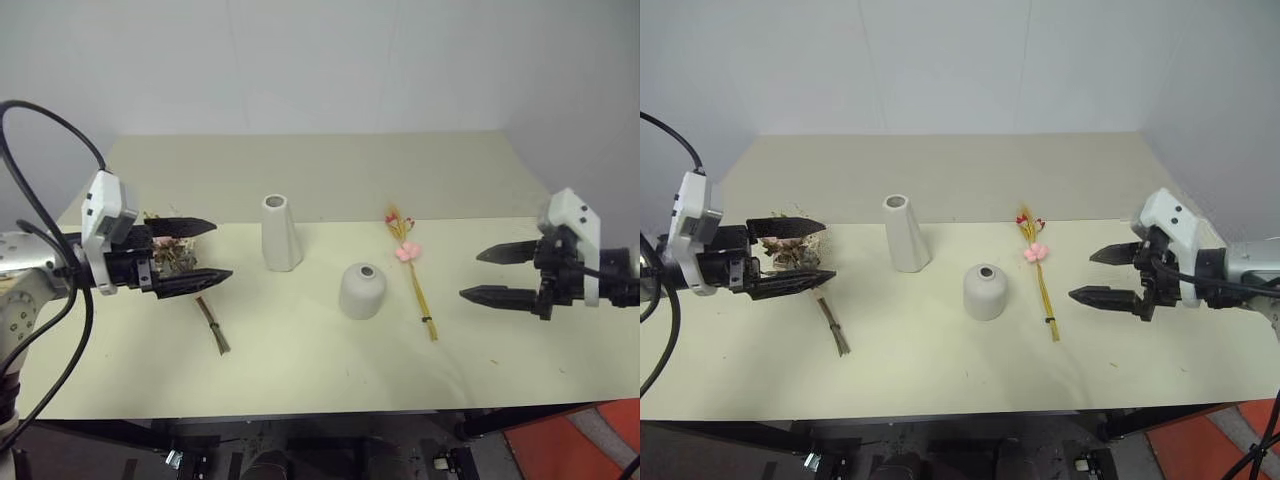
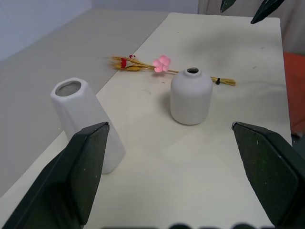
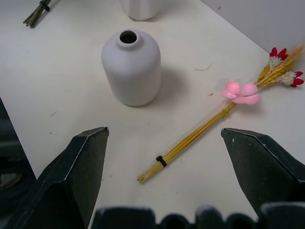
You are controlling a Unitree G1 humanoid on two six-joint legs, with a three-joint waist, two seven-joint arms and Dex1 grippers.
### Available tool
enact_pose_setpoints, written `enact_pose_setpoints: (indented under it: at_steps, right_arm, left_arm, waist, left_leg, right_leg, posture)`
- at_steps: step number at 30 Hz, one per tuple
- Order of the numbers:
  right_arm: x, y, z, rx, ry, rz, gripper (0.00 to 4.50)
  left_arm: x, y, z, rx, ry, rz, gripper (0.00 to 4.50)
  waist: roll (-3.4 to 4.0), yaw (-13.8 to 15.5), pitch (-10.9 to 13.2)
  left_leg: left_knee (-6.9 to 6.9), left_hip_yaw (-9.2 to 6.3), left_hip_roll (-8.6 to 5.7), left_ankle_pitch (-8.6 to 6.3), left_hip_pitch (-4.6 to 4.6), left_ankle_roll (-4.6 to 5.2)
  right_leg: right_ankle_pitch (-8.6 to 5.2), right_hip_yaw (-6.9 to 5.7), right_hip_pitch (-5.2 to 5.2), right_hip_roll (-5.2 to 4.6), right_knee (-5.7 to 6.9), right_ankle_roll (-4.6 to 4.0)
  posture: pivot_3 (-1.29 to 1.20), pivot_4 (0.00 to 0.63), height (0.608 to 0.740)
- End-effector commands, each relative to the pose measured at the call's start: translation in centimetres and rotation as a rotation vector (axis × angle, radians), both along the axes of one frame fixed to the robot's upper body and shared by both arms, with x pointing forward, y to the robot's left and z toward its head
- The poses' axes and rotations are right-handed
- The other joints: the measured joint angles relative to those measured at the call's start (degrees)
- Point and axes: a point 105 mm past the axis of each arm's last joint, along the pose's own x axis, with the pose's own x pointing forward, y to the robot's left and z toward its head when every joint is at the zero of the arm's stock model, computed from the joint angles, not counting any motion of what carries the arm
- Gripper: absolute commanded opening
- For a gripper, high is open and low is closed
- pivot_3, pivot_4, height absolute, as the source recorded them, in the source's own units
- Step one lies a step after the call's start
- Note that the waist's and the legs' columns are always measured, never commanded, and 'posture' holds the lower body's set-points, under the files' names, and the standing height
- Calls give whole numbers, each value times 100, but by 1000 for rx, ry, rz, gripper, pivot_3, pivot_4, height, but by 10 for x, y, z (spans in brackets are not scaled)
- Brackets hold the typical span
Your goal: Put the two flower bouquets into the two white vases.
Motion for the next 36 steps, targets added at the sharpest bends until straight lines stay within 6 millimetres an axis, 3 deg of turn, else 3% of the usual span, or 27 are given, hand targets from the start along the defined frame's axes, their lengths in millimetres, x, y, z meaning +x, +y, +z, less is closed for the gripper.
enact_pose_setpoints:
  at_steps: [1,11,15,23,36]
  right_arm:
    - [-3,-1,15,-1,-62,-13,4500]
    - [-2,-1,14,-5,-64,-18,4500]
    - [7,0,12,-1,-21,-80,4500]
    - [49,15,-3,-13,229,-371,4500]
    - [118,34,-66,-193,318,-519,4500]
  left_arm:
    - [-1,-2,10,0,-44,-20,4493]
    - [-1,1,11,11,-45,-21,4493]
    - [-2,-2,11,8,-46,-31,4493]
    - [2,-9,20,13,-53,-112,4493]
    - [8,-28,29,28,-94,-247,4493]
  waist:
    - [0,-3,0]
    - [0,-4,0]
    - [0,-16,0]
    - [0,-81,0]
    - [1,-149,0]
  left_leg:
    - [0,0,0,0,0,0]
    - [-1,0,1,0,0,0]
    - [-1,0,1,0,0,0]
    - [-2,1,4,1,-3,-1]
    - [14,-3,-13,8,-106,-12]
  right_leg:
    - [0,0,0,0,0,0]
    - [0,0,-1,1,-1,0]
    - [0,0,-1,0,0,0]
    - [1,0,-3,4,-3,-3]
    - [17,2,-117,-6,18,-6]
  posture:
    - [0,150,740]
    - [0,150,740]
    - [0,150,740]
    - [0,150,740]
    - [0,150,740]
